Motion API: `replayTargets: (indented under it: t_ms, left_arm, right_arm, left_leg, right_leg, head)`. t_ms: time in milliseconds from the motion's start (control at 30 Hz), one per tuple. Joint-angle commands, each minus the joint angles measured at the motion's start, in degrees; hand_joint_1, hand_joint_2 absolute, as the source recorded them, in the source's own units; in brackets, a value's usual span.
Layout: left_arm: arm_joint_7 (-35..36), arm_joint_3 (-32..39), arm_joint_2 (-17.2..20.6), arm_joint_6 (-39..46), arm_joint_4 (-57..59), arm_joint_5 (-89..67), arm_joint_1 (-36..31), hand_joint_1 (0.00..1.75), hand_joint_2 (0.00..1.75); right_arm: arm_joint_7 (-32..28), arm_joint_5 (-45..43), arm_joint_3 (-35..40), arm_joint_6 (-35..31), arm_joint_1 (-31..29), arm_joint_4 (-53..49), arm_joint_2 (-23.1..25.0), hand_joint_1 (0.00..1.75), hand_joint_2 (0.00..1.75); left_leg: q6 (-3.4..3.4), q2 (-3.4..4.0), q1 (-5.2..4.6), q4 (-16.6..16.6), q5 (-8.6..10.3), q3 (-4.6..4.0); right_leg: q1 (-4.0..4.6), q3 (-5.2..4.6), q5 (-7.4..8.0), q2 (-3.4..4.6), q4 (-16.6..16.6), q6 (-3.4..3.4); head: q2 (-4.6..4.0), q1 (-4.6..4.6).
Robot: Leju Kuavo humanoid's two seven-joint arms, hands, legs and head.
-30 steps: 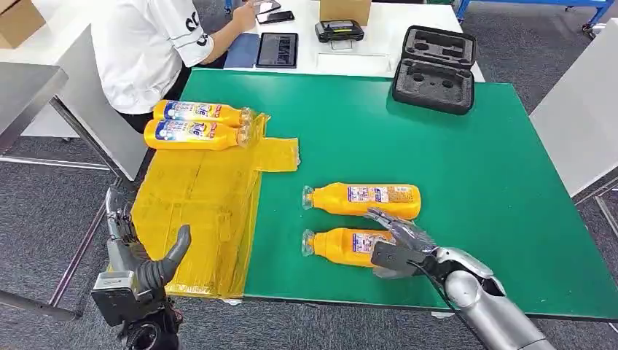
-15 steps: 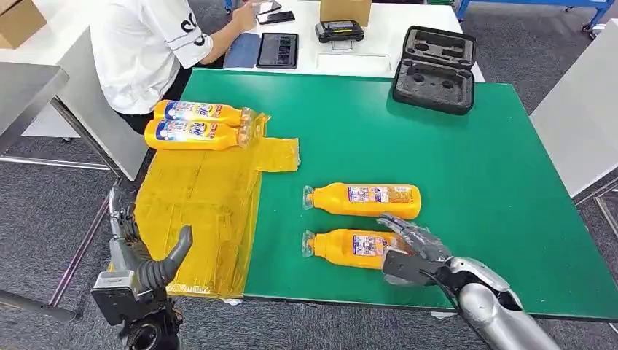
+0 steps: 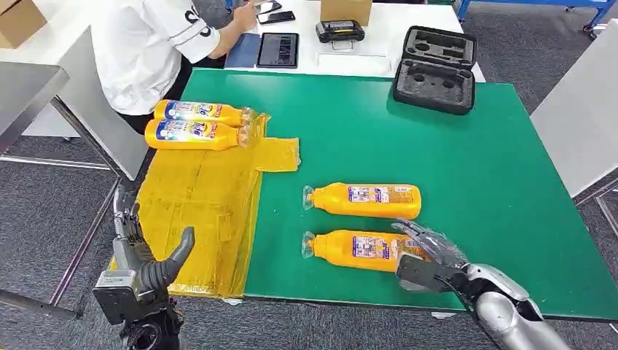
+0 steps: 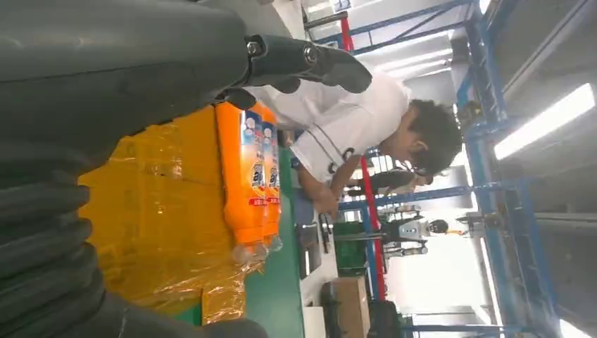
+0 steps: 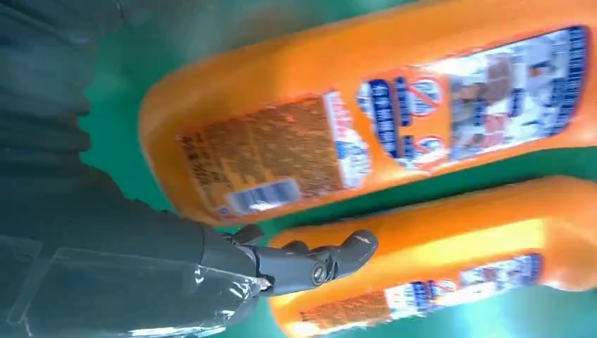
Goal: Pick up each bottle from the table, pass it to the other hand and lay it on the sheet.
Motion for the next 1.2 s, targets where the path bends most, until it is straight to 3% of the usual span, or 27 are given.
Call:
replayTargets:
  t_ms: [33,367,467,633,1200]
  left_arm:
    - [0.15,1.06,-0.17,-1.16,5.11,0.48,-2.26,0.0,1.75]
    - [0.15,1.74,-0.78,-1.05,3.73,0.14,-1.07,0.0,1.75]
    - [0.15,2.41,-1.26,-1.2,4.01,0.07,-1.39,0.0,1.75]
    - [0.15,2.66,-1.38,-1.26,4.37,0.06,-1.9,0.0,1.75]
    - [0.15,1.99,-0.72,-1.13,4.58,1.1,-1.76,0.0,1.75]
  right_arm:
    - [0.81,0.34,-2.31,0.87,0.4,1.62,0.75,0.0,1.75]
    - [0.18,2.04,-0.04,2.67,-4.36,7.38,2.56,0.0,1.75]
    - [-0.6,1.02,2.53,3.98,-10.53,13.36,3.38,0.0,1.75]
    - [-1.08,0.86,4.48,3.66,-13.09,16.5,4.72,0.0,1.75]
    - [-1.42,-0.29,5.87,4.55,-13.54,16.61,3.3,0.0,1.75]
  left_leg:
    - [-0.08,0.03,0.01,-0.07,-0.07,0.27]
    - [-0.12,0.18,0.06,-0.06,-0.15,0.41]
    - [-0.11,0.26,0.04,-0.03,-0.15,0.38]
    - [-0.1,0.29,0.06,-0.07,-0.12,0.41]
    - [-0.06,0.15,0.03,-0.04,-0.08,0.3]
  right_leg:
    - [0.02,0.26,-0.06,0.04,-0.08,-0.09]
    - [0.07,0.38,-0.07,0.2,-0.08,-0.13]
    - [0.05,0.32,-0.05,0.26,-0.05,-0.12]
    - [0.07,0.36,0.0,0.3,-0.1,-0.12]
    - [0.03,0.28,-0.04,0.15,-0.04,-0.09]
  head:
    - [0.0,0.02]
    - [0.0,0.0]
    - [0.0,0.0]
    - [0.0,0.02]
    - [0.0,0.02]
